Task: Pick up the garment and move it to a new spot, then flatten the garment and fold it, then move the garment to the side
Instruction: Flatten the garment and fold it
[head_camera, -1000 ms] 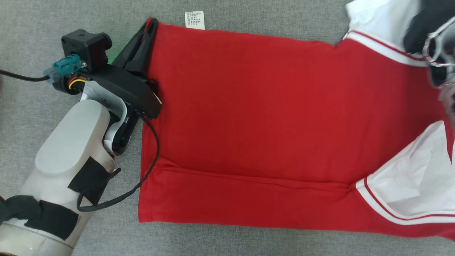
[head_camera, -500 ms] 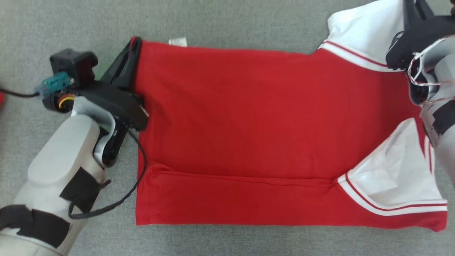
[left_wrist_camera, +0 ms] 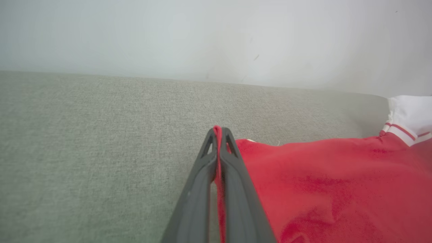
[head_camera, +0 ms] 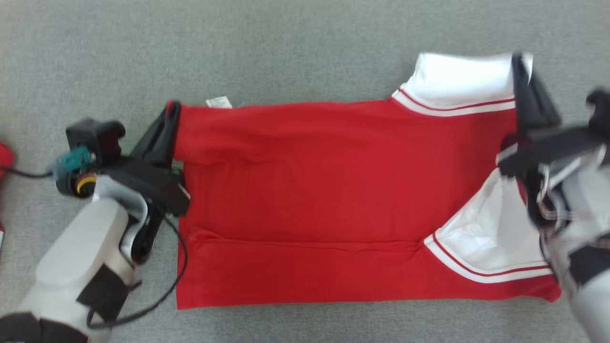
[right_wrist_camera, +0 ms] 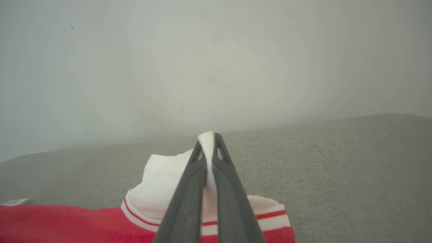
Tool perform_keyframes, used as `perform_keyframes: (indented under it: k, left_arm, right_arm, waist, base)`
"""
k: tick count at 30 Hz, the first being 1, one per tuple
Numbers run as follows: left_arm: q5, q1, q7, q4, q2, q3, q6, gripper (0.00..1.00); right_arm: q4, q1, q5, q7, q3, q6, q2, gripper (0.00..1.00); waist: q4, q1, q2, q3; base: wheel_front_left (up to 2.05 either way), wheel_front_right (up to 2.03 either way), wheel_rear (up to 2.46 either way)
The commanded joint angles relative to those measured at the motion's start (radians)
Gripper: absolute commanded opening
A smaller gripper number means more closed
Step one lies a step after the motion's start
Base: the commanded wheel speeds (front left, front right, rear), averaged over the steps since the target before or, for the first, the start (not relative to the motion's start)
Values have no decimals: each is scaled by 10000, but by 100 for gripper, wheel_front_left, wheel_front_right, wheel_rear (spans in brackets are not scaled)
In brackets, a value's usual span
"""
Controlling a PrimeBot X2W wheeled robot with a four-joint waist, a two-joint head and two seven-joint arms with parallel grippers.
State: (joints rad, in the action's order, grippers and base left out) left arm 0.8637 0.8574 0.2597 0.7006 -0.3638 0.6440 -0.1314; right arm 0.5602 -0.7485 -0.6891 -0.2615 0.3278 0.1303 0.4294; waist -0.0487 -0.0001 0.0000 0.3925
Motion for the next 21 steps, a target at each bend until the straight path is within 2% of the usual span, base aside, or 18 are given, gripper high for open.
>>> perform_keyframes:
  k: [1,12,21]
  left_arm:
    - [-33,-224,49,-22,-99,-43,15,0]
    - [-982,-2306,55,-1644,-70,-929,241,0]
    - [-1781,-3512,57,-2194,36,-1642,189,0]
  right_arm:
    - [-140,225,-44,-31,-93,13,-5,0]
    - [-2391,3549,-371,-33,-1006,13,-186,0]
    - [-3331,5155,-690,-34,-1497,13,-179,0]
  waist:
    - [-127,1,0,-177]
    - [-90,1,0,-695]
    - [-35,1,0,-968]
  base:
    - [0,0,0]
    - [0,0,0]
    - [0,0,0]
